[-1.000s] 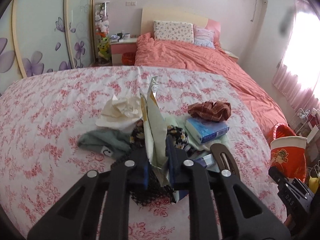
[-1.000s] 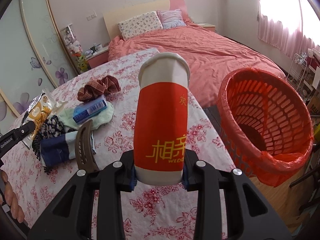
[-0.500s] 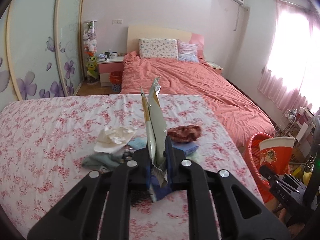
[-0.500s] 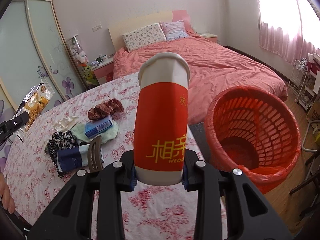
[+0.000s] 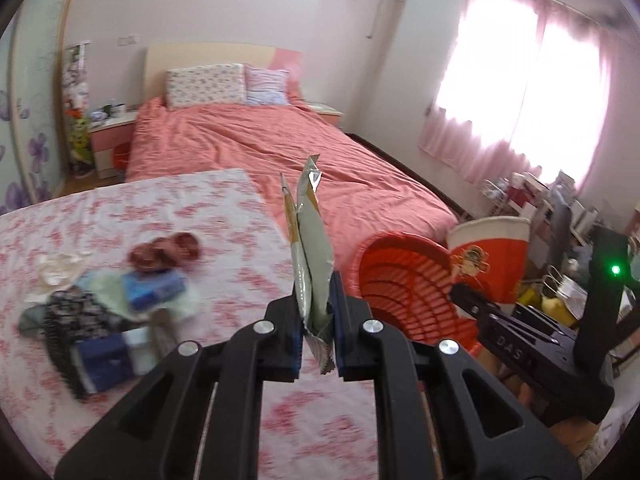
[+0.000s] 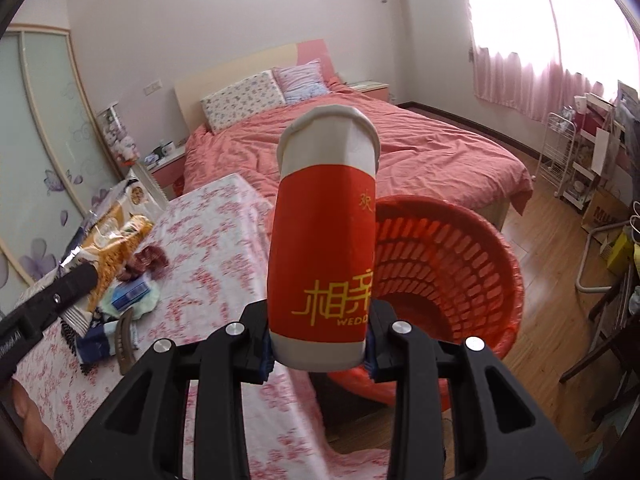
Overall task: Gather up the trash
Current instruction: 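Grasp the snack wrapper with the left gripper while the right gripper carries the cup, then drop the cup and wrapper into the orange basket, opening both grippers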
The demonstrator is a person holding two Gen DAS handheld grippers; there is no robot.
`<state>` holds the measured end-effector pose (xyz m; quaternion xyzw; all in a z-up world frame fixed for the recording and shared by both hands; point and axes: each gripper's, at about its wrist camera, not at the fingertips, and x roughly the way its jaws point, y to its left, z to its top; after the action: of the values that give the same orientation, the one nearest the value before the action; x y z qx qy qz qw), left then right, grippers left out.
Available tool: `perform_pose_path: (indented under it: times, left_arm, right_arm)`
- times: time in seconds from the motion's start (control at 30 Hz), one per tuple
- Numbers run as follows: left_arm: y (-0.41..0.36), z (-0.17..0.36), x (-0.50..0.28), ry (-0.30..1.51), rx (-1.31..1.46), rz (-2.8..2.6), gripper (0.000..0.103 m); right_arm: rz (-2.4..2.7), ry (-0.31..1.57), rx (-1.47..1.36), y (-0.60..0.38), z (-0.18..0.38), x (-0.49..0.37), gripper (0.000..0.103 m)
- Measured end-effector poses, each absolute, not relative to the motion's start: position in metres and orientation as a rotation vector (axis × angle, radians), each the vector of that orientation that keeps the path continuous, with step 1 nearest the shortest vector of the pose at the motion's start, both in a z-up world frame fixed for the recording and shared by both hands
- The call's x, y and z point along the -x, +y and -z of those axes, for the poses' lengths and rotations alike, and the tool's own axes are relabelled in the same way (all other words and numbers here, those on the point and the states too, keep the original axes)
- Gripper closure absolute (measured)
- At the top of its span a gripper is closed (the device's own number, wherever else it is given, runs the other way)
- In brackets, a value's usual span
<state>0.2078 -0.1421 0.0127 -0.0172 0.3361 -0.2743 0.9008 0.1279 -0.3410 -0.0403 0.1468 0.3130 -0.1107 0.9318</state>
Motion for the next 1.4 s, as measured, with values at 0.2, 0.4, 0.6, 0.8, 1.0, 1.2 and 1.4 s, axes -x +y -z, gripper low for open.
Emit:
perform_pose_path:
  times: [0.2, 0.4, 0.6, 0.8, 1.0, 1.2, 1.4]
  left_arm:
    - [-0.205, 0.009, -0.216, 0.734, 0.008, 0.683, 0.09]
    - [-0.254, 0.029, -0.228, 0.767, -0.026, 0.756, 0.09]
    - [-0.289, 0.05, -0.239, 0.796, -0.055, 0.802, 0.082]
    - [-0.298, 0.074, -0.253, 0.852, -0.079, 0.748, 0.061]
    - [-0.27, 0.083, -0.264, 0.87, -0.062, 0.671, 0.055]
    - [-0.242, 0.07, -0.263, 0.836, -0.062, 0.611, 0.052]
    - [-0.207, 0.054, -0.251, 0.784, -0.072, 0.544, 0.051]
  right_arm:
    - [0.271, 0.639, -0.336, -0.385, 0.053, -0.13, 0.07]
    - [0.294, 0.64, -0.349, -0.416, 0.065, -0.134, 0.07]
    - [0.291, 0.642, -0.366, -0.431, 0.073, -0.138, 0.069]
    - [0.297, 0.662, -0.395, -0.443, 0.084, -0.141, 0.048]
    - [0.317, 0.673, -0.395, -0.445, 0.085, -0.133, 0.045]
    - [0.317, 0.675, -0.387, -0.446, 0.08, -0.134, 0.045]
    - [0.292, 0.669, -0.345, -0.422, 0.07, -0.133, 0.045]
